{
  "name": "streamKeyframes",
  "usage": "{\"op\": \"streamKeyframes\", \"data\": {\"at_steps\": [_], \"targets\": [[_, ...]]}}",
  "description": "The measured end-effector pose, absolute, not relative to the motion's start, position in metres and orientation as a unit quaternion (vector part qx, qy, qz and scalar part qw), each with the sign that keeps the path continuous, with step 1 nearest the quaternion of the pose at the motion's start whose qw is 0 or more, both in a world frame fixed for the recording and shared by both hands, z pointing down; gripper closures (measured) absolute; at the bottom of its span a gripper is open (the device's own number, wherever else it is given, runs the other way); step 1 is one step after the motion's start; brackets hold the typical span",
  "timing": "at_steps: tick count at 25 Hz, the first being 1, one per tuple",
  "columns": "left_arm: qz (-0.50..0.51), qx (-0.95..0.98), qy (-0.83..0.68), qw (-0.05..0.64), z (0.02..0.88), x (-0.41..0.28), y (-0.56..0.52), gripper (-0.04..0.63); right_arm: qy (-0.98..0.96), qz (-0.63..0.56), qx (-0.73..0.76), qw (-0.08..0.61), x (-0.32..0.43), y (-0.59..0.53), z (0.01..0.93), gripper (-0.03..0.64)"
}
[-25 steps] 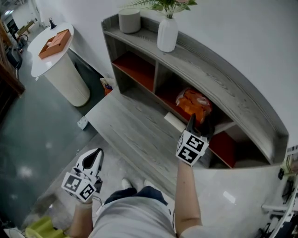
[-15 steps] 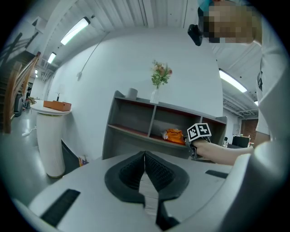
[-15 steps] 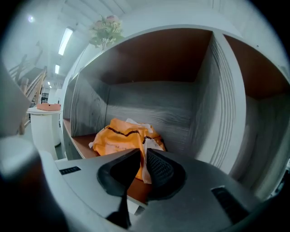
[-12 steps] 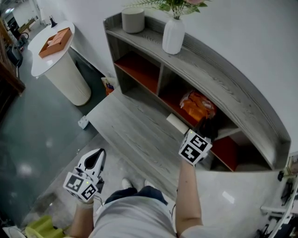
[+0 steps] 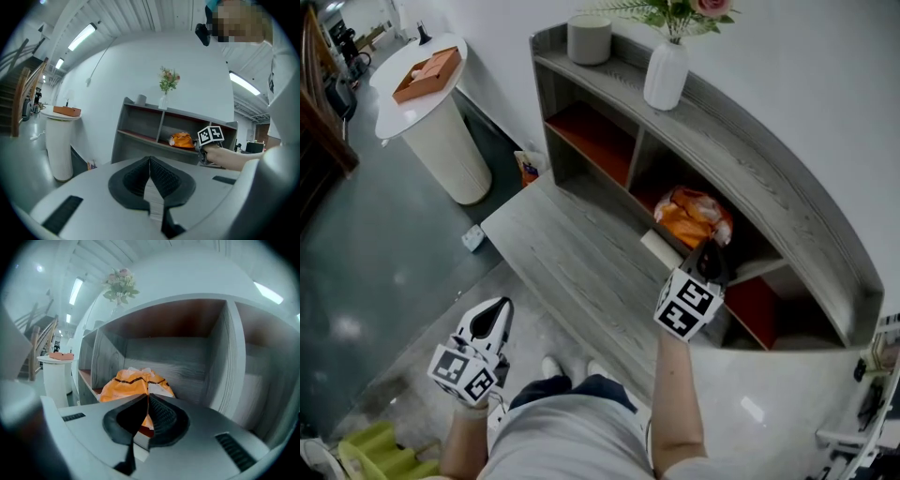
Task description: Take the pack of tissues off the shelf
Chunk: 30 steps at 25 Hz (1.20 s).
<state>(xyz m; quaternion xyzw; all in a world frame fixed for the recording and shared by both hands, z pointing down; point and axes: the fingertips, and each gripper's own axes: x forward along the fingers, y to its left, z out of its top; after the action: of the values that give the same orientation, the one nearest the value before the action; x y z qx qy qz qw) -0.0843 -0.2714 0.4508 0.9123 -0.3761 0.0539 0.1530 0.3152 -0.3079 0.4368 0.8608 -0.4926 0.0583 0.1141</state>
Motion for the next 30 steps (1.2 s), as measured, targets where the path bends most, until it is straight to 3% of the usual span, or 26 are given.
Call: {"op": "streamKeyframes", "data": {"at_steps": [13, 30], "targets": [[0.034, 0.883, -0.445, 0.149, 0.442, -0.138, -0.235, 0.580, -0.612, 0.034, 0.785, 0.093, 0.203, -0.326, 0.426, 0.595], [0.007, 0.825, -0.550, 0.131, 0.418, -0.225, -0.197, 0.580, -0.830, 0.028, 0.555, 0.054, -0.022, -0.323, 0.415, 0.595]]}}
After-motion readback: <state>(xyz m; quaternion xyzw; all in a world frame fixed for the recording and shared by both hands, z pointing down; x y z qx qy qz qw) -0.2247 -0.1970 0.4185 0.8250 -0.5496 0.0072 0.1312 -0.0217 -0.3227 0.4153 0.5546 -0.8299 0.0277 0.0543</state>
